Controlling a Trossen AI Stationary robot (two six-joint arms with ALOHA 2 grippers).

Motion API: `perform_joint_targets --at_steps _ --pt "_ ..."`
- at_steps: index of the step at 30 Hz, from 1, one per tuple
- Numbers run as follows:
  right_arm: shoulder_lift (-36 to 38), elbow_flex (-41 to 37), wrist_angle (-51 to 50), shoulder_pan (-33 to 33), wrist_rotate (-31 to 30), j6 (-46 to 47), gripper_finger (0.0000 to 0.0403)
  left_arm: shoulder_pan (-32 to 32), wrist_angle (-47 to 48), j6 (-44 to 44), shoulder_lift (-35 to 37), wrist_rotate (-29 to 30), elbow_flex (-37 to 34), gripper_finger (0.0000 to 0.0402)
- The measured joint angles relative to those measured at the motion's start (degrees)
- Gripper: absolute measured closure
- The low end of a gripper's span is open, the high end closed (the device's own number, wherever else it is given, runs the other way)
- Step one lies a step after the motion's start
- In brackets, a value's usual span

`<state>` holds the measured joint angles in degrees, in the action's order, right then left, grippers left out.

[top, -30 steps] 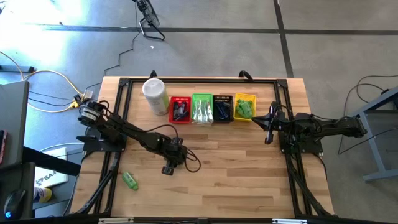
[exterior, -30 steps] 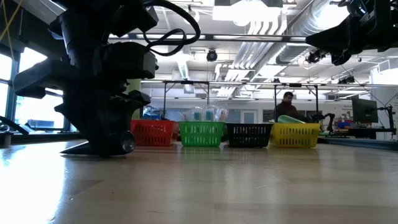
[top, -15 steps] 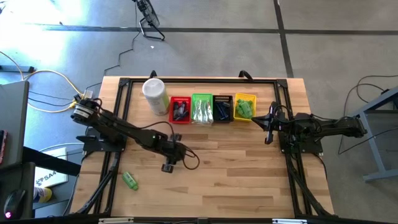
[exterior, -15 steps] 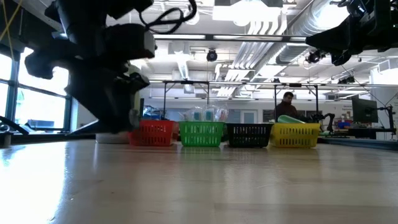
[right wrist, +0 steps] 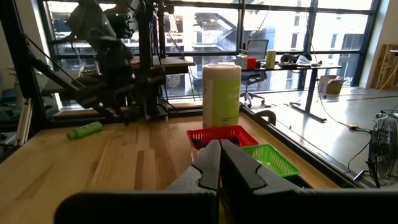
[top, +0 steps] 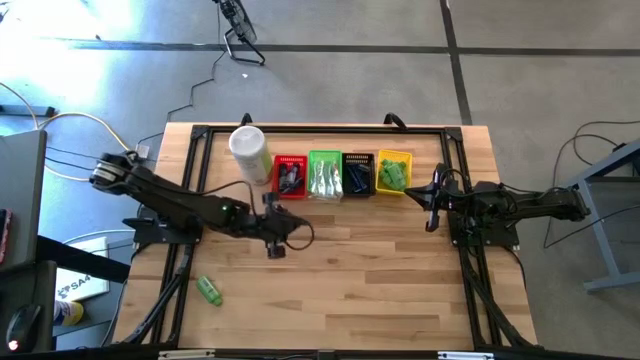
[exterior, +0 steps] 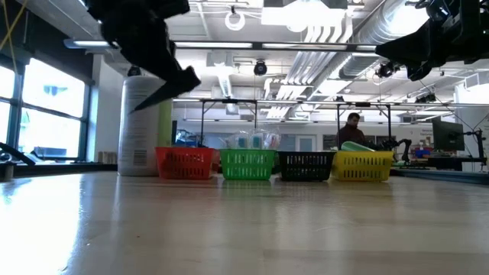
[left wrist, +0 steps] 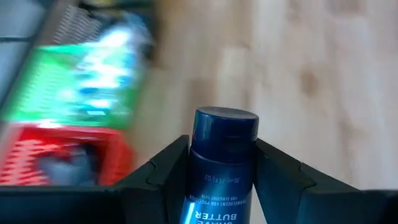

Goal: Pick & Place Travel size toiletries
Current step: Put the blue shave cream into the red bin

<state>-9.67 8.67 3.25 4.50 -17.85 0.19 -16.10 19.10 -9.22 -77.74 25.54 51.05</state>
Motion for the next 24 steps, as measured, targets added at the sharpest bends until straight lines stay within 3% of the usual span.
perform_joint_targets --at_steps 9,17,24 --pt "0.0 0.0 -0.01 0.0 -0.01 0.0 0.04 0.02 -11.04 -1.68 2.73 21.62 -0.01 0.0248" --pt "0.0 0.0 -0.01 0.01 -0.15 0.0 0.04 3.94 -15.65 -4.85 2.67 25.32 0.0 0.0248" --pt "0.0 0.0 -0.02 0.02 -0.16 0.0 0.0401 10.59 -15.52 -11.4 0.22 24.35 -0.07 0.0248"
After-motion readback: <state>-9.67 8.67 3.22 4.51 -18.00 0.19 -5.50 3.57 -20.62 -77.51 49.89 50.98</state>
